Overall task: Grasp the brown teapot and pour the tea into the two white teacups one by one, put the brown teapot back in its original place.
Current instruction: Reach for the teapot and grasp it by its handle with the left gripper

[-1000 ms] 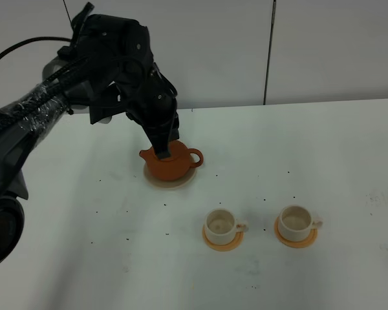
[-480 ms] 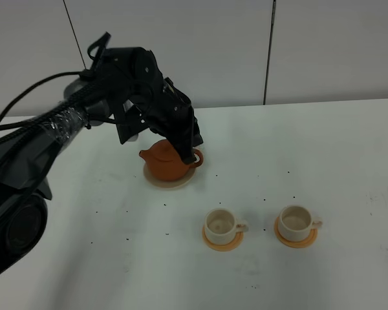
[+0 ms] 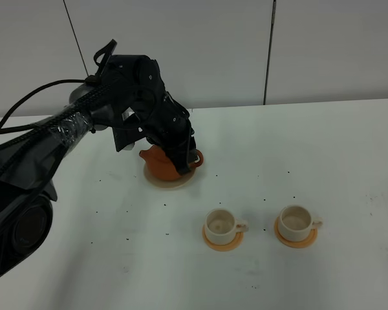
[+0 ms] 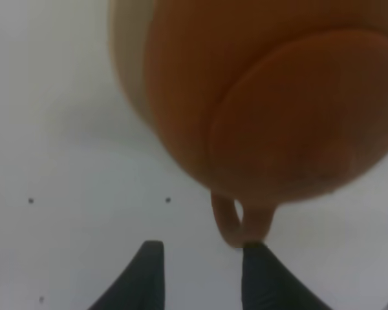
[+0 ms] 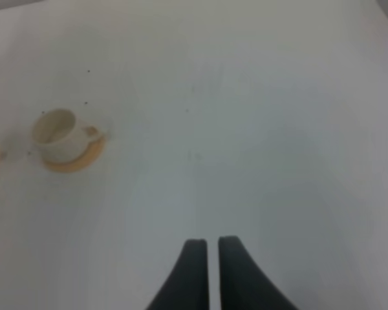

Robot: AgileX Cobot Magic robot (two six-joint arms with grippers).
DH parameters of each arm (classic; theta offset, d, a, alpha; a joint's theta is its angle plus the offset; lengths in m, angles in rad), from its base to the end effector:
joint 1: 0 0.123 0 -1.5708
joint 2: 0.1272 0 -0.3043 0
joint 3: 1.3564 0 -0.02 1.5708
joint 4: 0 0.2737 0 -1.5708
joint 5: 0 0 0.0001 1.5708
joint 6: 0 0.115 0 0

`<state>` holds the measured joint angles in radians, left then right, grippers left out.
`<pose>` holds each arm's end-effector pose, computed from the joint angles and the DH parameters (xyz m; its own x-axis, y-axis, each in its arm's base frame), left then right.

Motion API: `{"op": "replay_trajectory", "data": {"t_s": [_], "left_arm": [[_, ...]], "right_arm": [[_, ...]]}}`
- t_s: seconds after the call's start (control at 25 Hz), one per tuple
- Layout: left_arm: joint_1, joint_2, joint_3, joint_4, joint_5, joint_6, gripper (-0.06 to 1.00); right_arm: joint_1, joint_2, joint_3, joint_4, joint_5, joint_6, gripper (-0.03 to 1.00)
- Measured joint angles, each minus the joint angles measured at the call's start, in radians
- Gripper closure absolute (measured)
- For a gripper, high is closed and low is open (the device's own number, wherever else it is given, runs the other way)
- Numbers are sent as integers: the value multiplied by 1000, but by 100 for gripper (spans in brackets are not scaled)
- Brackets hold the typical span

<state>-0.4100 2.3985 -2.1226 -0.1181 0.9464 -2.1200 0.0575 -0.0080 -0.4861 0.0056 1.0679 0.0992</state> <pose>0.5180 -0.2371 0.1634 0.1277 -0.9398 0.3169 -0.9280 -0.2259 -0.2961 0.0172 0.0016 0.2723 -0.4707 0.0748 -0.8791 -0.0140 0.9956 0.0922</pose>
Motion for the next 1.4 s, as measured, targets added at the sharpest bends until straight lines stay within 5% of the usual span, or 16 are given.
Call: {"op": "replay_trajectory", "data": {"t_s": [0.76, 1.4], "left_arm": [[12, 20, -40, 52, -55, 0, 58], [12, 49, -42, 21, -56, -1, 58]], "right_arm": [[0, 0, 0, 0, 0, 0, 94], [0, 0, 0, 0, 0, 0, 94]]}}
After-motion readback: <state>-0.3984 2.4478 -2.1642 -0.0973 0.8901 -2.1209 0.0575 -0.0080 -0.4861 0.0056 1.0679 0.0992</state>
